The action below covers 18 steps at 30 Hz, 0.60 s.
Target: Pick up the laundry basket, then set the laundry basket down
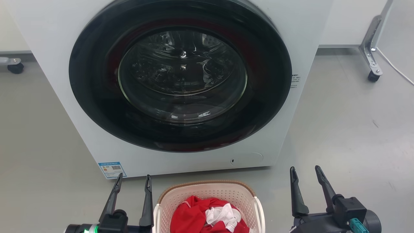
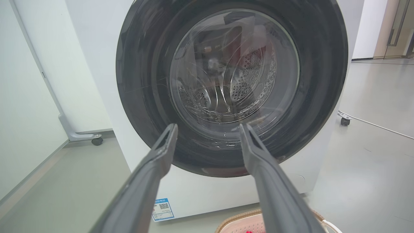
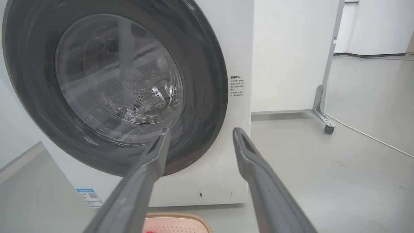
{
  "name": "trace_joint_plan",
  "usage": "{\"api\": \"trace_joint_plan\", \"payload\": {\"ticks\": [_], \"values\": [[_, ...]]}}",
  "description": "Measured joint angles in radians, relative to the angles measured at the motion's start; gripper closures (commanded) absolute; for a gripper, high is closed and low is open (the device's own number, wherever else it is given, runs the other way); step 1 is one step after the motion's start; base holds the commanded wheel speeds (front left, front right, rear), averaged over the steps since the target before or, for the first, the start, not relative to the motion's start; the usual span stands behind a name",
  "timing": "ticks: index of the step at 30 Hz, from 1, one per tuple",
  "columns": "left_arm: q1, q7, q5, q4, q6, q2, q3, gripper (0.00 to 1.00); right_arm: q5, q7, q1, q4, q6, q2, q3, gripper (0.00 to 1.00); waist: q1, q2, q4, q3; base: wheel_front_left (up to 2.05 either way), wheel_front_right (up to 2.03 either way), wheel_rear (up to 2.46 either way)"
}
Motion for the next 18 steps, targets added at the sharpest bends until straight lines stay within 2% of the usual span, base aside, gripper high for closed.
{"api": "trace_joint_plan", "payload": {"ticks": [18], "values": [[0.0, 0.0, -0.039, 0.002, 0.0, 0.0, -0.002, 0.0, 0.013, 0.0, 0.0, -0.003, 0.0, 0.0, -0.001, 0.0, 0.0, 0.0, 0.0, 0.004, 0.0, 0.0, 0.0]]}}
